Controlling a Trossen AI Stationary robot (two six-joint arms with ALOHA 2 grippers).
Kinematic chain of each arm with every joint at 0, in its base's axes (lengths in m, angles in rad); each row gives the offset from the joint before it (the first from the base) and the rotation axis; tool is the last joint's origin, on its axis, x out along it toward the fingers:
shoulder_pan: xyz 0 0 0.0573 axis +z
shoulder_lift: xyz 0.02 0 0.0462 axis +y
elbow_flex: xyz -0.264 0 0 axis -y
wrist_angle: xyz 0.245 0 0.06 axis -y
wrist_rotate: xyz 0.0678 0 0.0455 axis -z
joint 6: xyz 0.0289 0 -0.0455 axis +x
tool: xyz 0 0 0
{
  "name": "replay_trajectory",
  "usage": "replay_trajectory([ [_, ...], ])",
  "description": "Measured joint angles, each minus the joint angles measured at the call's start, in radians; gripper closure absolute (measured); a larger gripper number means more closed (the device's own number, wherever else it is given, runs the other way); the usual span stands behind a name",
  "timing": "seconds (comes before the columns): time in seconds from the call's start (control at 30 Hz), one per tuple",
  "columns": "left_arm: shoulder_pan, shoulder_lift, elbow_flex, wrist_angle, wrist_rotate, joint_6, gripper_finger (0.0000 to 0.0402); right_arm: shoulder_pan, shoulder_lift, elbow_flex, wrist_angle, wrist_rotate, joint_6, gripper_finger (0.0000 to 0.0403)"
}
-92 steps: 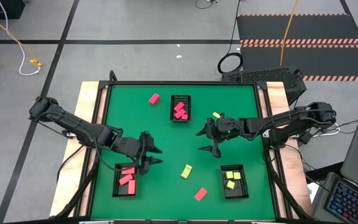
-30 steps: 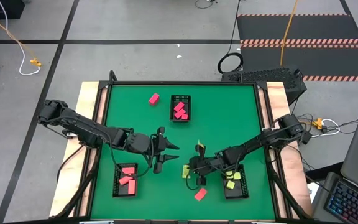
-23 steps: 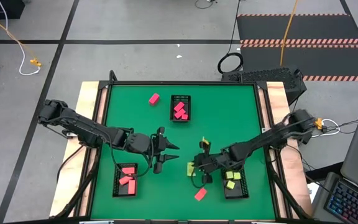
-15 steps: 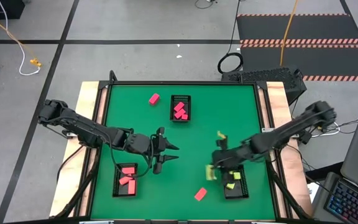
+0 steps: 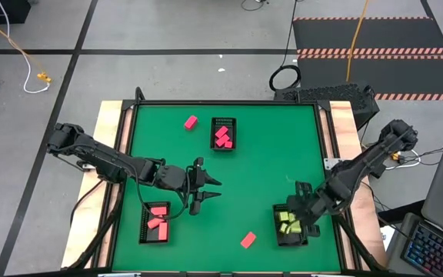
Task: Sort & place blocks by color
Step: Put the green block into the bottom right black bin, then put the orange block into the bottom left black bin
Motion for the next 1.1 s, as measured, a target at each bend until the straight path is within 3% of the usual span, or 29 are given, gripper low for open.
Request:
replay_trajectory([
  [0.43, 0.000, 0.034, 0.000, 0.007, 0.000, -0.029, 0.0238, 0.068, 0.156, 0.000, 0.038, -0.040, 0.041, 0.0373],
  [0.8, 0.000, 0.033, 0.000, 0.013, 0.000, -0.028, 0.0238, 0.068, 0.150, 0.000, 0.038, -0.037, 0.039, 0.0226],
  [1.0, 0.000, 0.033, 0.000, 0.015, 0.000, -0.028, 0.0238, 0.047, 0.107, 0.000, 0.081, 0.009, -0.014, 0.0198],
  [1.1, 0.001, 0.033, 0.000, 0.027, 0.000, -0.028, 0.0238, 0.031, 0.079, 0.000, 0.171, 0.052, -0.122, 0.0197],
])
